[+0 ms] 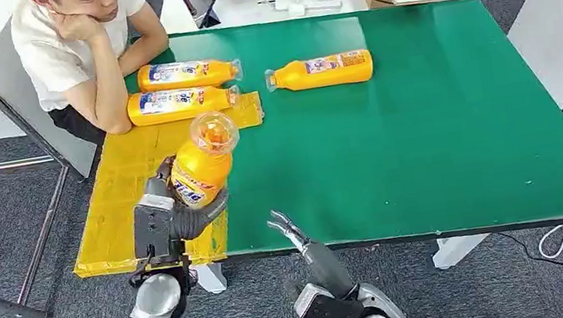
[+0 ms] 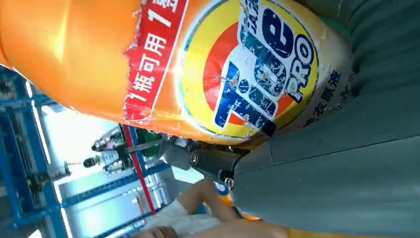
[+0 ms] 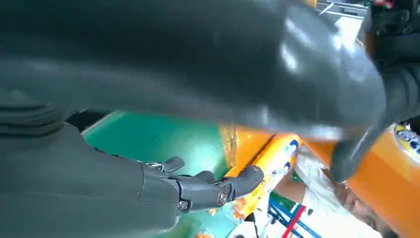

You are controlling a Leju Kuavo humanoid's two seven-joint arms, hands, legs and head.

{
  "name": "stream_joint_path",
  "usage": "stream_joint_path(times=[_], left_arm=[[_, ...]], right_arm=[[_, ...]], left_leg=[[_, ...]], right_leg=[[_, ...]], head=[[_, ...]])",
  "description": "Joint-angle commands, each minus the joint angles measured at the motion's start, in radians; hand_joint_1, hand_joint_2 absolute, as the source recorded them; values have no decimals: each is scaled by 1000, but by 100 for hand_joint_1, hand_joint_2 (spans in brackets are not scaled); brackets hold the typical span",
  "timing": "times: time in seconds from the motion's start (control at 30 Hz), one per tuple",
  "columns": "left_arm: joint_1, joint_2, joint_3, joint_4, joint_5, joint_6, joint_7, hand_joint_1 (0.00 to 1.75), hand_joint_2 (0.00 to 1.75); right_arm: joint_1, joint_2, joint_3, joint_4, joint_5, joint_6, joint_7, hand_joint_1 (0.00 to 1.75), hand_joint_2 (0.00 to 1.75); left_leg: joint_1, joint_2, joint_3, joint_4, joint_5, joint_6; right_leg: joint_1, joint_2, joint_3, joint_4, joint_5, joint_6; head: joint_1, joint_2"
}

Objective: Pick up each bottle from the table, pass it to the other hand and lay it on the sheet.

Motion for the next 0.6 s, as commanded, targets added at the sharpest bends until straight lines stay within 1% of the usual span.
stream_joint_path(times=[0.03,0.07,0.1,0.13,0.2,0.3,0.33,0.37,0.4,0.43,0.47,0.5,0.53,0.6], left_arm=[[-178,55,-54,287,-455,31,213,175,175],[-199,48,-45,331,-501,26,229,175,175],[-213,46,-38,359,-515,23,238,175,175],[-261,44,-35,445,-569,5,277,175,175],[-322,35,-4,558,-606,-2,292,175,175],[-395,33,11,687,-649,-22,322,175,175],[-420,30,13,731,-668,-29,333,175,175],[-431,29,24,747,-662,-44,338,175,175],[-461,23,34,800,-659,-90,345,175,175],[-463,24,35,801,-659,-92,345,175,175],[-480,22,36,831,-663,-118,353,175,175],[-480,22,36,831,-663,-118,353,175,175],[-480,22,36,831,-663,-118,353,175,175],[-480,22,36,831,-663,-118,353,175,175]], right_arm=[[-35,-9,1,-43,9,45,6,0,0],[-37,-3,7,-46,11,56,7,0,0],[-40,0,16,-45,14,63,8,0,0],[-51,5,36,-39,19,81,6,0,0],[-63,17,54,-28,14,95,7,0,0],[-77,29,67,-14,3,113,7,0,0],[-80,30,71,-7,2,116,6,0,0],[-83,34,74,-6,-1,121,4,0,0],[-87,38,79,1,-14,136,-3,0,0],[-88,40,80,0,-14,136,-3,0,0],[-91,42,84,3,-16,139,-3,0,0],[-91,42,84,3,-16,139,-3,0,0],[-91,42,84,3,-16,139,-3,0,0],[-91,42,84,3,-16,139,-3,0,0]], left_leg=[[0,-1,3,-1,0,-1],[1,0,6,0,-2,-1],[0,-1,4,-1,-1,-1],[1,-1,6,0,-2,-2],[0,0,3,0,0,-1],[1,0,4,0,0,-2],[1,1,2,0,0,-1],[2,1,8,1,-3,-3],[1,1,3,0,0,-1],[1,1,5,0,-2,-2],[1,1,3,0,0,-1],[1,1,2,0,0,-1],[2,1,5,0,-2,-2],[1,2,3,0,0,-1]], right_leg=[[0,-1,3,0,-1,-2],[1,-1,6,0,-2,-2],[0,-2,4,0,-1,-2],[1,-1,6,1,-2,-3],[0,0,3,0,-1,-2],[1,0,4,0,-1,-2],[1,0,2,0,0,-2],[2,1,7,1,-2,-4],[1,0,3,0,0,-2],[2,1,5,1,-2,-3],[1,1,3,1,0,-2],[1,1,2,1,0,-1],[1,1,5,1,-2,-2],[1,1,2,1,0,-1]], head=[[0,0],[0,0],[0,0],[0,0],[0,0],[0,0],[0,0],[0,0],[0,0],[0,0],[0,0],[0,0],[0,0],[0,0]])
